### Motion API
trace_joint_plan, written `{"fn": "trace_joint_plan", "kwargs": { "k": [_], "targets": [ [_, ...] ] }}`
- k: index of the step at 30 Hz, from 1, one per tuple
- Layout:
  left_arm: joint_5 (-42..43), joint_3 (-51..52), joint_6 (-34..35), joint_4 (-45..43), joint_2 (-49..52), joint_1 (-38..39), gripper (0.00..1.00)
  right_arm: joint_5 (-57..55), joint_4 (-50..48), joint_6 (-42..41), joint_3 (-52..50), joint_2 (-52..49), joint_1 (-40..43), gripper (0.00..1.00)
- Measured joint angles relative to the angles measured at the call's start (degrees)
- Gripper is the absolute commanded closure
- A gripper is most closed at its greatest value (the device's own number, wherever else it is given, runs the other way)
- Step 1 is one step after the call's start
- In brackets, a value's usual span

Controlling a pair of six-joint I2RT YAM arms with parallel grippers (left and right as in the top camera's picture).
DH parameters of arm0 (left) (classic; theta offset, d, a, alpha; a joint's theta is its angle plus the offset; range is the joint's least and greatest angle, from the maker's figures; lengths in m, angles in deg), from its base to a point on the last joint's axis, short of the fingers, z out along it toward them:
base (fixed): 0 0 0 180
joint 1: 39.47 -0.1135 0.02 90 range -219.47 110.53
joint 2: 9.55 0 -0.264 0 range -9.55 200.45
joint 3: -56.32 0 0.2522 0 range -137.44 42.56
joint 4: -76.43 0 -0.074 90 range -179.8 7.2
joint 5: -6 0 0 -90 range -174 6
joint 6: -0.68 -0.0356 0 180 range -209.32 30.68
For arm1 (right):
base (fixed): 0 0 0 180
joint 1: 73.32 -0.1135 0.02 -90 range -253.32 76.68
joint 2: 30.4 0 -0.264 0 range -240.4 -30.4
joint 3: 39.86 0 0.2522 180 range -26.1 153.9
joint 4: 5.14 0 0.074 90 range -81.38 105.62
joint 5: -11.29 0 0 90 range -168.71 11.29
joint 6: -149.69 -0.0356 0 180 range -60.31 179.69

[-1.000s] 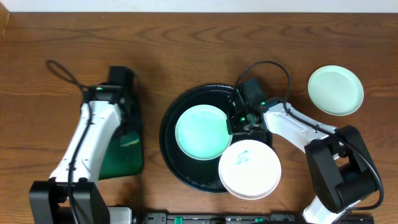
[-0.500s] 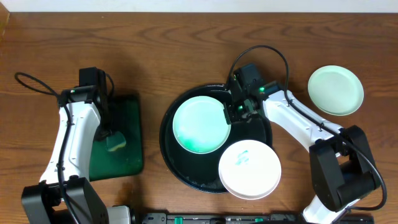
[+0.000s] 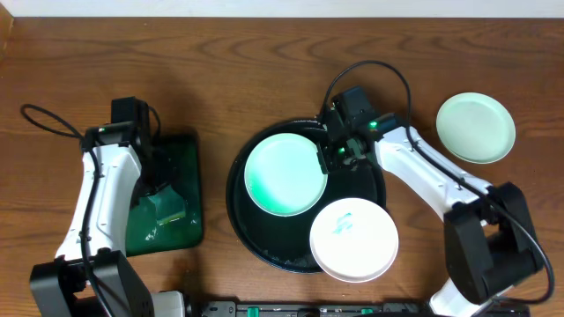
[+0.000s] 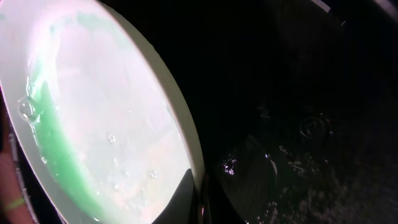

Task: Clean dirty plates on tray and stack at the side
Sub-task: 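Lift the cleaned pink plate with the right gripper and swing it rightward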

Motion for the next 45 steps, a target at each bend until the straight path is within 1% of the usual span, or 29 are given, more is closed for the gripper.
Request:
{"fn": "trace_joint_plan", "kwargs": {
  "k": [4,8,9,12,20,25,29,35,45],
  "targets": [
    [0.4,0.0,0.0,0.0,0.0,-2.8,0.22,0.0,0.6,1.1,0.0,4.3,-0.1,0.99],
    [2.7,0.0,-0.3,0.2,0.0,-5.7,0.22,-0.7,0.3,1.9,0.2,7.6,-1.0,0.99],
    [3.0,-0.2,-0.4,0.6,0.0,-6.2,0.19,-1.0,0.3,2.2,0.5,8.0,-1.5,0.99],
    [3.6,-1.7,-0.6,1.4,0.0,-7.6,0.18,-2.3,0.3,2.8,1.4,8.2,-3.3,0.99],
    [4.5,-9.8,-0.6,4.2,0.0,-10.8,0.17,-7.0,0.5,3.5,6.0,8.2,-8.5,0.99],
    [4.7,-15.8,-0.6,7.4,0.0,-12.4,0.17,-9.6,0.7,3.9,9.8,8.2,-9.0,0.99],
    [4.7,-21.0,-0.6,9.7,0.0,-12.7,0.17,-11.8,1.3,5.0,10.3,8.2,-9.0,0.99],
    [4.7,-25.1,-0.6,11.2,-0.3,-12.7,0.17,-19.2,4.1,8.7,10.3,8.2,-9.0,0.99],
    [5.2,-25.2,-0.6,12.8,-0.4,-12.7,0.17,-30.9,7.4,12.0,10.4,8.2,-9.0,0.99]
  ]
}}
